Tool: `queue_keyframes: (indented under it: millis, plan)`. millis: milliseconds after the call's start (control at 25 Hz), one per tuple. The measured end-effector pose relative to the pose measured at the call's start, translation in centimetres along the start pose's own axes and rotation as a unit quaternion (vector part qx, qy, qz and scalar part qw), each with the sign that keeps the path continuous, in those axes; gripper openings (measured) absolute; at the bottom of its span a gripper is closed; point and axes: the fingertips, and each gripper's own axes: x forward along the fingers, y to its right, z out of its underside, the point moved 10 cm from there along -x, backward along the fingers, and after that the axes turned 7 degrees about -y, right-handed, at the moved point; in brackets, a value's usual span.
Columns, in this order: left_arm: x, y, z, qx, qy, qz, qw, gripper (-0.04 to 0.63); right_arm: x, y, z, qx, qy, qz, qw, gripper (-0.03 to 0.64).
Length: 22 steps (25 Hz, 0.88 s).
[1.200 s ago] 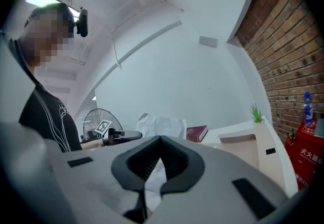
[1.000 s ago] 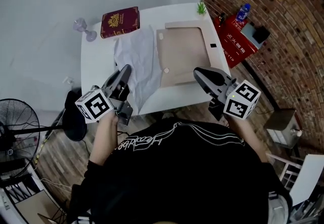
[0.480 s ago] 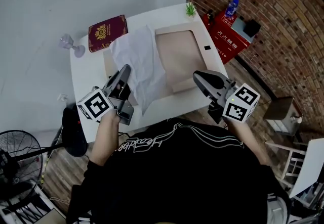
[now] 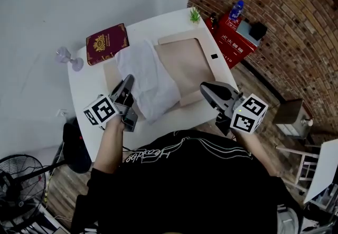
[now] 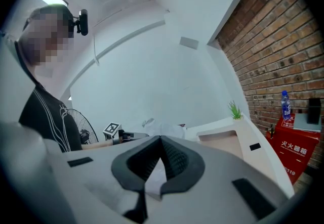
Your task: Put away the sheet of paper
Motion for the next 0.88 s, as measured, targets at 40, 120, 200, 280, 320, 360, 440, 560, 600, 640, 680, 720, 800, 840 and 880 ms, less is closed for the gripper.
queue_keyframes:
  millis: [40,120,200,280,320,360,440,560,600,640,680,720,800,840,880]
  plan:
    - [0.2,-0.4,0.0,-0.001,-0.003,-0.002,1.0000,0.032,0.1,0.1,0.1,0.000,-0.003,0.001,1.000,0.003]
    - [0.6,-1.1,0.2,-0.004,-0.010,-0.006,0.9999,0.032,0.3,0.1,0.1,0.001,-0.005,0.002,1.000,0.003]
    - [1.1,-1.7,0.4,-0.009,-0.018,-0.011,0.9997,0.032,0.4,0.3,0.0,0.004,-0.005,0.004,1.000,0.003]
    - [1.6,-2.2,0.5,-0.013,-0.025,-0.017,0.9995,0.032,0.3,0.5,0.1,0.007,-0.004,0.006,1.000,0.003]
    - [1.9,-2.4,0.6,-0.015,-0.029,-0.021,0.9993,0.032,0.3,0.7,0.2,0.010,-0.003,0.007,1.000,0.004]
    - [2.2,-2.6,0.7,-0.017,-0.033,-0.024,0.9990,0.032,0.3,0.9,0.3,0.012,-0.002,0.007,1.000,0.004]
    - [2.7,-2.9,1.0,-0.019,-0.041,-0.031,0.9985,0.032,0.3,1.3,0.5,0.017,0.000,0.007,1.000,0.003]
    - [3.2,-3.4,1.4,-0.023,-0.053,-0.046,0.9973,0.032,0.2,2.0,0.8,0.026,0.002,0.003,1.000,0.003]
    - [3.3,-3.5,1.6,-0.025,-0.056,-0.051,0.9968,0.032,0.2,2.3,0.7,0.029,0.002,0.001,1.000,0.003]
    - [3.6,-3.5,1.6,-0.027,-0.059,-0.056,0.9963,0.032,0.2,2.7,0.7,0.031,0.001,-0.002,1.000,0.003]
    - [3.8,-3.6,1.7,-0.028,-0.063,-0.060,0.9959,0.032,0.3,3.0,0.5,0.032,-0.001,-0.005,0.999,0.003]
    - [4.1,-3.7,1.7,-0.028,-0.065,-0.063,0.9954,0.032,0.5,3.4,0.4,0.033,-0.003,-0.007,0.999,0.003]
    - [4.5,-3.8,1.9,-0.030,-0.069,-0.069,0.9948,0.032,0.8,4.1,0.1,0.034,-0.008,-0.013,0.999,0.003]
    - [4.8,-3.9,1.9,-0.032,-0.070,-0.071,0.9946,0.032,1.0,4.4,0.0,0.034,-0.011,-0.016,0.999,0.003]
    - [5.0,-3.9,2.0,-0.034,-0.070,-0.072,0.9943,0.032,1.1,4.7,-0.2,0.034,-0.014,-0.019,0.999,0.003]
